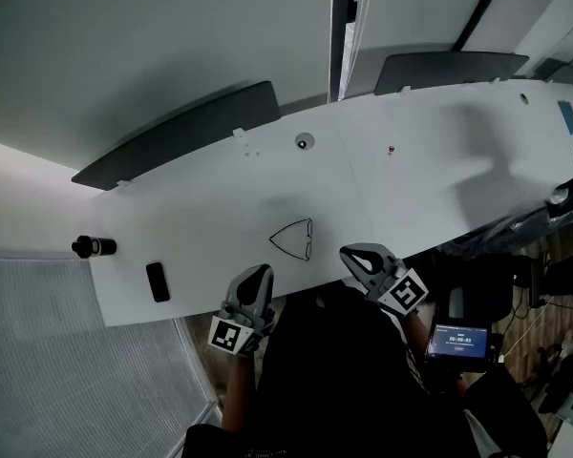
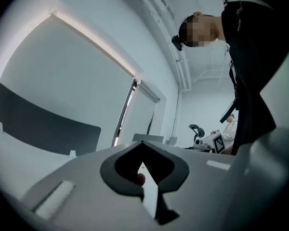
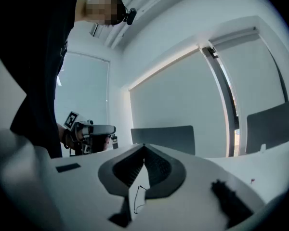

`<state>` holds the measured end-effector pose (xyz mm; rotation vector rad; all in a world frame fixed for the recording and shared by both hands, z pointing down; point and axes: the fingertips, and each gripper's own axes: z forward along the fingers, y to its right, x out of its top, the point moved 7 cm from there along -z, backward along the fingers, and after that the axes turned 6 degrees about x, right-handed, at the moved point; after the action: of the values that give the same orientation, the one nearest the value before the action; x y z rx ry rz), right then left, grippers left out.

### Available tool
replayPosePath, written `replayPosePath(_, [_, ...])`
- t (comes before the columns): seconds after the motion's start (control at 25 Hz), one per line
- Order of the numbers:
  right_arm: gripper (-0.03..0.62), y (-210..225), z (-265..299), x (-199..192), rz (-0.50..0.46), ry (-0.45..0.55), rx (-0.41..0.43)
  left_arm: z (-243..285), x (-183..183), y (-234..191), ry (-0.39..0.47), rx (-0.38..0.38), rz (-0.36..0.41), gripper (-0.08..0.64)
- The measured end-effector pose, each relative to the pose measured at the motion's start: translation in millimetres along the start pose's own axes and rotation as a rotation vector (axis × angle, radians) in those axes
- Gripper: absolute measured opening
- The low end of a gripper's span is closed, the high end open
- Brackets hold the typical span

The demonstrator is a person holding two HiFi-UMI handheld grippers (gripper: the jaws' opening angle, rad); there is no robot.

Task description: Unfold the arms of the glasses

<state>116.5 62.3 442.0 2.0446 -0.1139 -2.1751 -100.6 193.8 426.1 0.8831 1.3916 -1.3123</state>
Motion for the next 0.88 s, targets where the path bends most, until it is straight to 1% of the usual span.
replayPosePath(0.16, [0.008,14,-15,-10,-0.015,-0.014,-0.045,-1,-12,6,-0.025,0.076,0.005,0.003])
replayPosePath(0.24, [0.008,22,-21,-14,-0.001,-0.019,-0.055,4,-16,6,-0.009,0.108,0.006,0.003])
replayPosePath(0.32, [0.008,27,-23,-21,0.023,-0.029,-0.059,8,-16,5,0.006,0.124,0.009,0.003])
replayPosePath(0.44, [0.008,29,-16,-36,0.062,-0.061,-0.067,10,-21,1,-0.057,0.129,0.027,0.003])
replayPosePath(0.48, [0.008,29,-13,-42,0.072,-0.074,-0.068,12,-24,-2,-0.066,0.129,0.028,0.003])
replayPosePath(0.64, [0.008,30,8,-66,0.128,-0.143,-0.079,17,-40,-17,-0.087,0.11,0.013,0.003])
replayPosePath(0.76, [0.008,40,20,-92,0.189,-0.193,-0.112,21,-51,-24,-0.123,0.051,-0.028,0.003])
replayPosePath(0.88, [0.008,51,30,-115,0.295,-0.243,-0.142,19,-57,-32,-0.169,-0.006,-0.043,0.003])
